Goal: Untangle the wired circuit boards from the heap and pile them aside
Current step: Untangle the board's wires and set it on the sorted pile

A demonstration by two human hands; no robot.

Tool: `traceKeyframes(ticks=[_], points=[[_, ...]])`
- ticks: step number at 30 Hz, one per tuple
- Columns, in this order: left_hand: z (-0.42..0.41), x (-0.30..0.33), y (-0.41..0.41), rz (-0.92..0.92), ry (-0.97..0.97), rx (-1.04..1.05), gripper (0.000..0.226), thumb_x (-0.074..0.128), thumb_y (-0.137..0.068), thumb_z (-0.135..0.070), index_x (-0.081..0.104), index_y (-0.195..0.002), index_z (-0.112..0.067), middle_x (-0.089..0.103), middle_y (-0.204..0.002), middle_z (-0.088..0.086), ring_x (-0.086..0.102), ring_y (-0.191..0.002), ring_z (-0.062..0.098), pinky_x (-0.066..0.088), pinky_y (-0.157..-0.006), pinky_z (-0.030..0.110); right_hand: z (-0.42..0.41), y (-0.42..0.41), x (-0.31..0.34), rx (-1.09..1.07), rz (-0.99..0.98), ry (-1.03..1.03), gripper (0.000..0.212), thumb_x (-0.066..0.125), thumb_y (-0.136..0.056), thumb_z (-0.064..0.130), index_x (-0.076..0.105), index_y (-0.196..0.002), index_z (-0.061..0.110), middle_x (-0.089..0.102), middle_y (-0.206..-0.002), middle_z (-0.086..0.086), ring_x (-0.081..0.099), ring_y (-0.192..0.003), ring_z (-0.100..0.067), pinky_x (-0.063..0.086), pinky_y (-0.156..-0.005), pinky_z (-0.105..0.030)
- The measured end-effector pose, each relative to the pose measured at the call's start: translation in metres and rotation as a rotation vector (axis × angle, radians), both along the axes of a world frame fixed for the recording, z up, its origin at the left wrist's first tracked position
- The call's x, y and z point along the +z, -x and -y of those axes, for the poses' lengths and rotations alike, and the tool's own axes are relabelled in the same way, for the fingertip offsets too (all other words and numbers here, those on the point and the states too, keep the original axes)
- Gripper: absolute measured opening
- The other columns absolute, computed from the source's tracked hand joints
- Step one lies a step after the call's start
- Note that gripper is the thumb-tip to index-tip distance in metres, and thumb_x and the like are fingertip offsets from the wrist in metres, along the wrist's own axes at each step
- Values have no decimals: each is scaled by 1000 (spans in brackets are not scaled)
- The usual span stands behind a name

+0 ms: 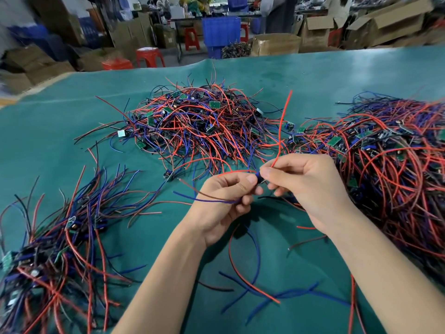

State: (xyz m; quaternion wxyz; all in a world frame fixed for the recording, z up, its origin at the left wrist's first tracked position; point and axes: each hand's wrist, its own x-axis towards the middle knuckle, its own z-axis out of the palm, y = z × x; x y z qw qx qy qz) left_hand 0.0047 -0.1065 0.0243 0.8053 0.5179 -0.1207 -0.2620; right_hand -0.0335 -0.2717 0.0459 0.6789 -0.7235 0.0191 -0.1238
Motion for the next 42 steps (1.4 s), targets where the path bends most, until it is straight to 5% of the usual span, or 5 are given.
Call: traceKeyframes(ticks=[23, 29, 33, 39, 42], points=[[-4, 0, -4, 66, 77, 159, 23, 69, -79, -14, 64, -100, -6, 70, -81, 9, 50, -52, 6, 41, -48, 14, 37, -13, 1, -683, 220, -281, 15, 65, -100, 13, 66, -86, 17, 65, -74, -4, 59, -50, -8, 49, -46, -22], [-1, -3, -4, 157, -2, 186, 25, 71, -75, -11, 65, -99, -9, 75, -83, 8, 70, -66, 12, 50, -55, 17, -8, -4, -11, -46, 61, 256, 25, 73, -79, 49, 75, -85, 24, 75, -71, 6, 72, -64, -7, 54, -49, -31], [-1, -5, -3, 208, -144, 194, 26, 72, -80, -16, 61, -100, -4, 72, -71, 12, 65, -53, 13, 45, -47, 18, -5, -3, -9, -59, 162, 435, 17, 75, -80, 42, 75, -81, 25, 73, -69, 8, 66, -64, -8, 58, -66, -45], [0, -2, 1, 296, -269, 23, 15, 63, -95, -12, 73, -83, -9, 66, -60, 6, 57, -43, 11, 38, -41, 16, 2, -6, -8, -188, 267, 462, 19, 76, -80, 36, 71, -68, 22, 69, -65, 14, 61, -60, -2, 48, -64, -28], [-1, 1, 3, 320, -307, -48, 17, 61, -95, -9, 72, -83, -7, 66, -58, 4, 58, -43, 10, 38, -40, 17, 13, -9, -4, -332, 293, 448, 25, 73, -80, 44, 72, -72, 20, 70, -66, 12, 62, -59, -8, 54, -66, -37]])
